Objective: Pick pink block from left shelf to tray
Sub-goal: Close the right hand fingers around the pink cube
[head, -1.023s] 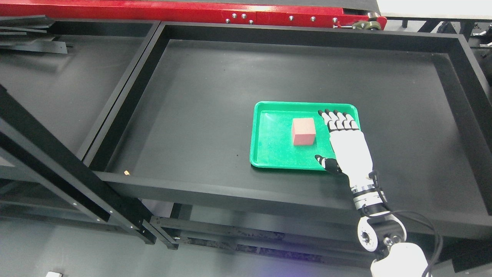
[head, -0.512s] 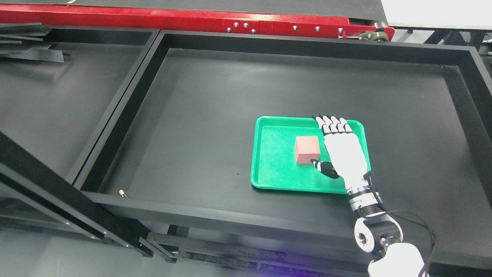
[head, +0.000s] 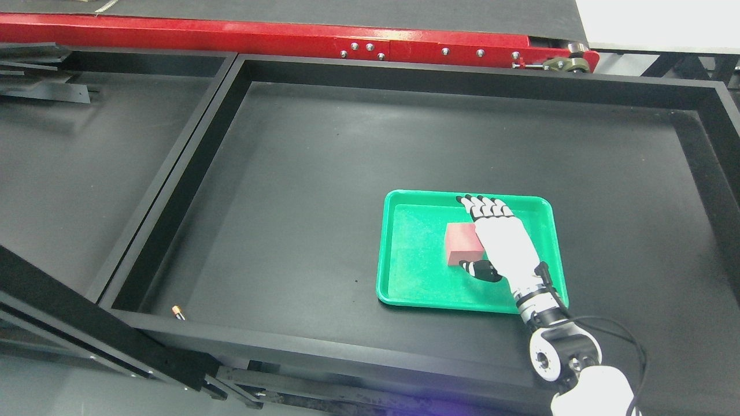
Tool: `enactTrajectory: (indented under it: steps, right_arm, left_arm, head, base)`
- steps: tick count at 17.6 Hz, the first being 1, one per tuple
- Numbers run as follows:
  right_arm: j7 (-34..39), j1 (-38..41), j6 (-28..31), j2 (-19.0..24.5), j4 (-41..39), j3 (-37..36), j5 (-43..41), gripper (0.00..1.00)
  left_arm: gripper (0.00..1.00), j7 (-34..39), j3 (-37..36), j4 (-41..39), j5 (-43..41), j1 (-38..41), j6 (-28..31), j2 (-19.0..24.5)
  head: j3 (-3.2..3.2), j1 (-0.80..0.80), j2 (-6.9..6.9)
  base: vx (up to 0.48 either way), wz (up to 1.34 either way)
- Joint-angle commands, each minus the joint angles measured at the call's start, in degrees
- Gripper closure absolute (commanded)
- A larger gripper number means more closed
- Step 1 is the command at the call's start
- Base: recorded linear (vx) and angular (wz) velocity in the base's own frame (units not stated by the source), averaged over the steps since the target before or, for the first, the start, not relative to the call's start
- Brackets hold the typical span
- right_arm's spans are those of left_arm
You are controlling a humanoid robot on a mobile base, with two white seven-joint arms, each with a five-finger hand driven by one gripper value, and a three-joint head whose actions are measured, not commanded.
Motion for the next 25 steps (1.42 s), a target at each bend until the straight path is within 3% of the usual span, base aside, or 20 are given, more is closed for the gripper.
enactTrajectory:
  steps: [1, 12, 25]
  right_arm:
    - [0.4, -2.3, -0.3, -1.0, 1.1, 0.3, -1.8, 0.01]
    - [0.8, -3.4, -0.3, -1.0, 1.7, 0.4, -1.6, 0.01]
    - [9.6, -3.1, 0.0, -1.0, 4.0, 0.3, -1.7, 0.01]
  left_arm:
    - [0.00, 0.0, 0.0, -1.0, 0.0, 1.1, 0.0, 1.0]
    - [0.00, 0.0, 0.0, -1.0, 0.0, 1.1, 0.0, 1.0]
    - [0.00, 0.0, 0.0, -1.0, 0.0, 1.1, 0.0, 1.0]
  head:
    - [0.00, 0.00, 0.00]
    - [0.00, 0.00, 0.00]
    - [0.00, 0.00, 0.00]
  base:
    - [0.045, 0.00]
    - [0.022, 0.00]
    - [0.000, 0.00]
